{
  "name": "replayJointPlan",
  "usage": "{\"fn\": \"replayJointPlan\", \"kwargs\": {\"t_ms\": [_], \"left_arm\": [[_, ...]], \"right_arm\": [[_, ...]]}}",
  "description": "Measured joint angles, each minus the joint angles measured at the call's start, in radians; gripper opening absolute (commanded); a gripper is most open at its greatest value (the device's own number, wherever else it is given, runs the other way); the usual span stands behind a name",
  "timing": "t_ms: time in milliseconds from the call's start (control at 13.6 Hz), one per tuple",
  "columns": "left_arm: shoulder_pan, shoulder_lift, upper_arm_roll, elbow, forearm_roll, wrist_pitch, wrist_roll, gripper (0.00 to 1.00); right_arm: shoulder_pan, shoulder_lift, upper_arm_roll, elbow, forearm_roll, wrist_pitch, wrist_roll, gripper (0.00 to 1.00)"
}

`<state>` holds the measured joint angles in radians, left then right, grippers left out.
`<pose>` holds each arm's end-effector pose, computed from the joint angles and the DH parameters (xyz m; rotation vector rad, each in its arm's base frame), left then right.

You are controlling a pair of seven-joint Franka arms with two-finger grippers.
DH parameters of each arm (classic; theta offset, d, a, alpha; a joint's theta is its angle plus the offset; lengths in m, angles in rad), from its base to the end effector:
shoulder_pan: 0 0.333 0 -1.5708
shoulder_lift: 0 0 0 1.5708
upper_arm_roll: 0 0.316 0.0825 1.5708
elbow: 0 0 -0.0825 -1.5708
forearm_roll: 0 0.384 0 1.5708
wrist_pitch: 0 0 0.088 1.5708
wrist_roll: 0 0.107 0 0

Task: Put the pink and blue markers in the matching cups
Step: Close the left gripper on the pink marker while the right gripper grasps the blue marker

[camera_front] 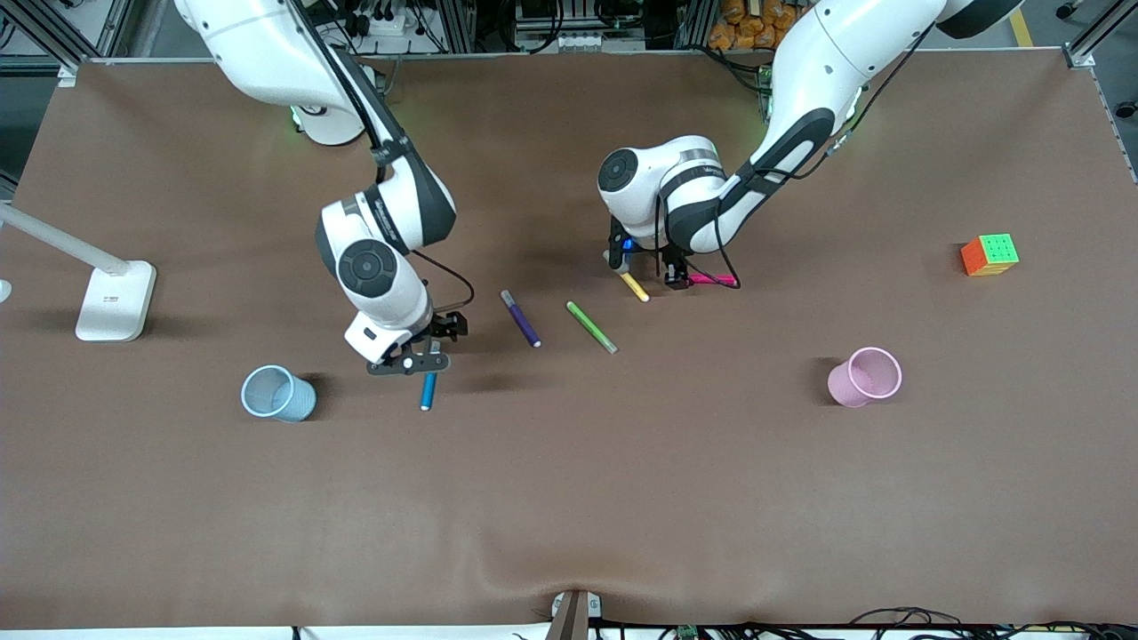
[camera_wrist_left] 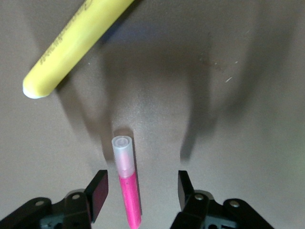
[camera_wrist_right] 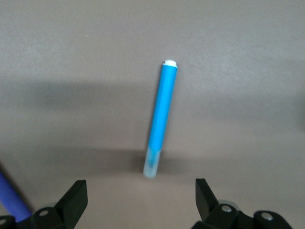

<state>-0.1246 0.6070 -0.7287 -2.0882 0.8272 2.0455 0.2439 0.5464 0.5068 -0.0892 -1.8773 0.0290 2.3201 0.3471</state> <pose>0.3722 -0.3848 0.1682 -1.8925 2.0435 0.4064 0.5642 0.2813 0.2357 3.0916 0.1539 -0.0740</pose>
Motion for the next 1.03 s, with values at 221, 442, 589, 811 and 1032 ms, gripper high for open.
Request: {"fn": "replayJointPlan", "kwargs": {"t_ms": [221, 442, 589, 811, 1032], "left_arm": [[-0.003, 0.0, 0.001, 0.0, 0.0, 0.0, -0.001, 0.58], [-0.004, 0.001, 0.002, 0.0, 0.0, 0.0, -0.001, 0.53], [-0.005, 0.001, 0.002, 0.0, 0.0, 0.0, -0.002, 0.51], [-0.028, 0.004, 0.02, 0.0, 0.0, -0.001, -0.015, 0.47], [-0.071, 0.005, 0.057, 0.011, 0.0, -0.001, -0.017, 0.3]], "right_arm": [[0.0, 0.049, -0.002, 0.012, 0.0, 0.034, 0.0, 1.0], [-0.004, 0.064, -0.009, 0.014, 0.001, 0.044, 0.033, 1.0], [-0.005, 0.071, -0.011, 0.017, 0.001, 0.05, 0.083, 1.0], [-0.005, 0.087, -0.011, 0.017, 0.001, 0.075, 0.104, 1.0], [-0.005, 0.098, -0.012, 0.021, 0.001, 0.086, 0.111, 1.0]]}}
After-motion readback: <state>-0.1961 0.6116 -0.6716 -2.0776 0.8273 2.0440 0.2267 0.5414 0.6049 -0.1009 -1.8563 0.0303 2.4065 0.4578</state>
